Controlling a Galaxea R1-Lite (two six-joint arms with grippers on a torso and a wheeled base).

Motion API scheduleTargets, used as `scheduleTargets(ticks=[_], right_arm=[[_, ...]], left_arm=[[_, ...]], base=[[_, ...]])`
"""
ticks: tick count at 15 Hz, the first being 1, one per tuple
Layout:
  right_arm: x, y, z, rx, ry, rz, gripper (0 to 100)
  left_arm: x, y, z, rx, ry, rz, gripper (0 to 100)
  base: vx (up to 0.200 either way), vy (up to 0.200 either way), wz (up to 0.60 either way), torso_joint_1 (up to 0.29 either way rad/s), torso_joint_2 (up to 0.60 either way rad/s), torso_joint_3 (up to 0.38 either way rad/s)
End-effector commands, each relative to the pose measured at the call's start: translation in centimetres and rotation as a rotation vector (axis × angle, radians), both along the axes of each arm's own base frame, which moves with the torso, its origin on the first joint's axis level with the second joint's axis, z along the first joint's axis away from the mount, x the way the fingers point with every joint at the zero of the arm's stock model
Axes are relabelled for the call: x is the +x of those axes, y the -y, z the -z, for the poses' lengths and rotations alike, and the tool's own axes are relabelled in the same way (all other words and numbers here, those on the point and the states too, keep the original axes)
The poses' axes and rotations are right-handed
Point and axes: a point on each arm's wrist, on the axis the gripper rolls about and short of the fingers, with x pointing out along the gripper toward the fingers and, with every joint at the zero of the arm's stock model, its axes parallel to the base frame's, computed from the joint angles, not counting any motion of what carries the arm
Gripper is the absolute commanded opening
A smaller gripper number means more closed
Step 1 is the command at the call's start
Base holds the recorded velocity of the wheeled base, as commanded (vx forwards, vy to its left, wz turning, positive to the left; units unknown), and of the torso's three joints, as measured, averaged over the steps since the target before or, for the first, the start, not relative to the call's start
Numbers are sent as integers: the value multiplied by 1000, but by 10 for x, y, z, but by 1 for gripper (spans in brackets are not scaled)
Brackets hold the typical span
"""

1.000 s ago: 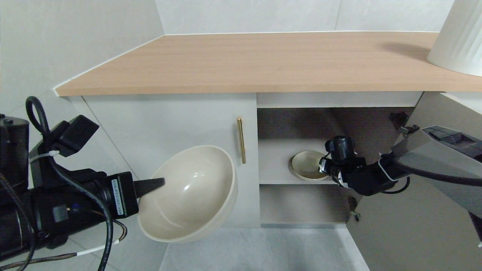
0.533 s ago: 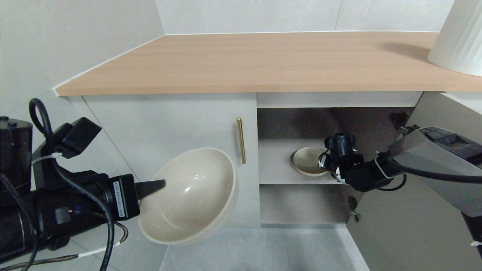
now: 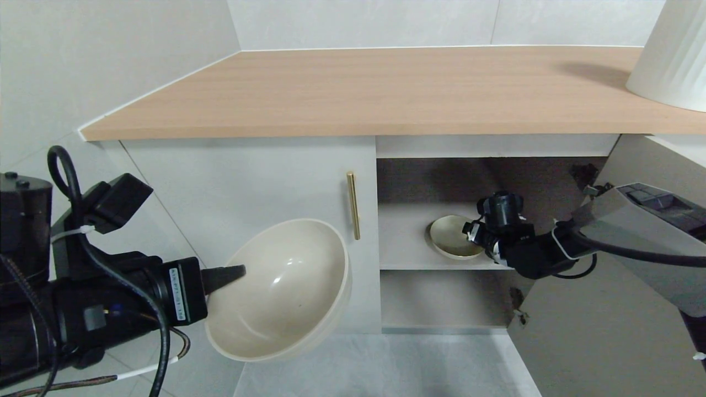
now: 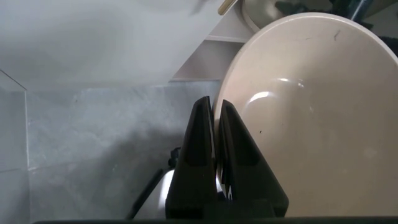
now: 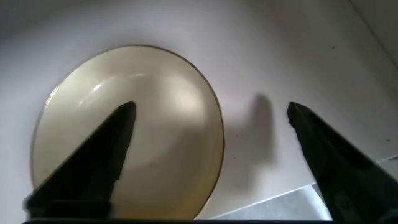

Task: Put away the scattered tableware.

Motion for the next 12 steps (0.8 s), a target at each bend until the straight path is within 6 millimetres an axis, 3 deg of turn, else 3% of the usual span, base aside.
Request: scheduleTargets(ticks=[1,5,7,10,12], right_arm=[[-27,4,-34,20,11,-49,100],[-125,-25,-88,22,-64,-480,100],[-166,-27,-115,-1,-90,-628,100],[-215,-29,-142,-33,-139,-758,100],[-237,-36,-145,-44,-185,-864,100]], left_arm=[[2,3,3,17,-6,16,0],[26,27,34,162,-104,93,0],[37,40,50,218,-141,134,0],[50,61,72,279,-143,202,0],[55,79,93,330,-167,240,0]], base=[[0,0,0,0,0,0],[0,0,0,0,0,0],[0,0,0,0,0,0],[0,0,0,0,0,0],[0,0,0,0,0,0]])
